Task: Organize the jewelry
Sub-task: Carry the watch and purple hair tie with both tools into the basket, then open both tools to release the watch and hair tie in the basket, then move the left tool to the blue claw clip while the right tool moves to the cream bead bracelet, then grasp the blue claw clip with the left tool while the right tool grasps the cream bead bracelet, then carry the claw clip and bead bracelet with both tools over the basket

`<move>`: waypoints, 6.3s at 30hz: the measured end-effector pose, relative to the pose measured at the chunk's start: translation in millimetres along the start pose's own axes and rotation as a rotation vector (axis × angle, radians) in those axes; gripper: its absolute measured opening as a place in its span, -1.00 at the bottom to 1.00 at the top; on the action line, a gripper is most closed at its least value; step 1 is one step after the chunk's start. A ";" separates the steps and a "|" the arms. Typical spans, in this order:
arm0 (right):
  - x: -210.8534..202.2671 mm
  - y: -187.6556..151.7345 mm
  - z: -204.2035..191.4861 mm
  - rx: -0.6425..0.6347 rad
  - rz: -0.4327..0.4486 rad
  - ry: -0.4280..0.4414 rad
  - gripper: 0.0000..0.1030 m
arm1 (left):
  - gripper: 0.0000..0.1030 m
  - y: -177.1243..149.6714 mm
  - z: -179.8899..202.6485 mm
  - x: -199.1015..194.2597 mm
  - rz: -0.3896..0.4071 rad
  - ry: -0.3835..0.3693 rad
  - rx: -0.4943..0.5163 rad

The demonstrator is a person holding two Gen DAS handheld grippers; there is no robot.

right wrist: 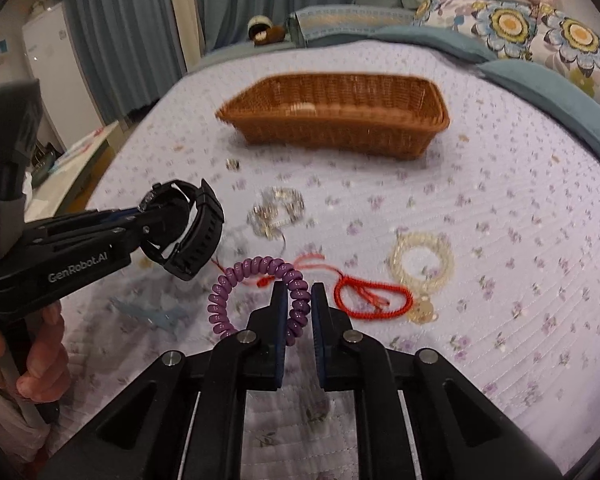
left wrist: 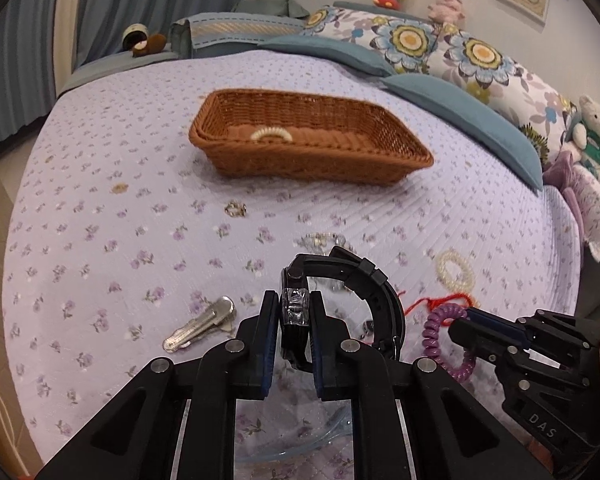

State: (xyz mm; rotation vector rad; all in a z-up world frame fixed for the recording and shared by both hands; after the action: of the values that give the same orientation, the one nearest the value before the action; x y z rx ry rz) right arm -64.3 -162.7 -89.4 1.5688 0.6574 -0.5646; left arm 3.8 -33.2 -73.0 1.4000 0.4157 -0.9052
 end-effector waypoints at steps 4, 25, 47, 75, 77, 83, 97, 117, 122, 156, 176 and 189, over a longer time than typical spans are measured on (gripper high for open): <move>-9.5 19.0 4.2 0.029 0.033 0.003 -0.74 | -0.71 15.9 -0.8 -11.4 0.031 0.000 0.001; 70.9 200.1 66.1 0.086 0.133 -0.138 -0.74 | -0.71 175.4 -15.6 77.4 0.062 -0.003 0.026; 166.2 186.9 98.8 0.140 -0.031 -0.144 -0.66 | -0.29 179.6 -10.5 155.9 0.021 -0.003 0.040; -28.9 91.3 20.8 0.089 0.144 -0.188 -0.27 | -0.01 58.7 -12.6 -60.0 0.172 -0.034 -0.032; -29.3 81.8 21.2 0.101 0.149 -0.183 -0.27 | -0.01 42.2 -15.0 -59.5 0.168 -0.031 -0.044; -16.9 60.5 15.0 0.068 0.129 -0.173 -0.27 | -0.01 11.4 -25.0 -44.5 0.118 -0.017 -0.070; 8.9 38.0 12.5 0.033 0.066 -0.173 -0.27 | -0.01 -3.0 -62.5 -23.4 0.045 -0.002 -0.135; -8.0 -11.1 44.4 0.085 -0.023 -0.157 -0.27 | -0.01 -61.7 -5.9 -25.4 -0.142 -0.088 0.104; 0.4 -16.5 50.7 0.108 -0.052 -0.164 -0.27 | -0.01 -70.2 -1.5 -17.7 -0.174 -0.085 0.132; 0.2 -1.4 76.1 0.192 -0.003 -0.188 -0.27 | -0.13 -73.8 7.9 -8.8 -0.156 -0.039 0.181; 52.9 10.3 100.1 0.231 -0.110 -0.249 -0.69 | -0.13 -73.9 10.3 -8.5 -0.181 -0.125 0.161; 40.3 14.8 91.3 0.206 -0.056 -0.266 -0.78 | -0.85 -61.7 12.9 -11.6 -0.120 -0.100 0.154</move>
State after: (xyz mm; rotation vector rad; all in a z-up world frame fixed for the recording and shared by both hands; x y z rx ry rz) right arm -23.2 -250.9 -115.8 1.6319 0.4530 -0.8886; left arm -52.6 -37.1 -103.0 1.4744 0.3630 -1.1200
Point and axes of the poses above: each gripper's, at about its wrist camera, not at the fingertips, and x roughly the way its jaws point, z to its right, y to its top, the point moved 5 cm from there along x, roughly the way its jaws point
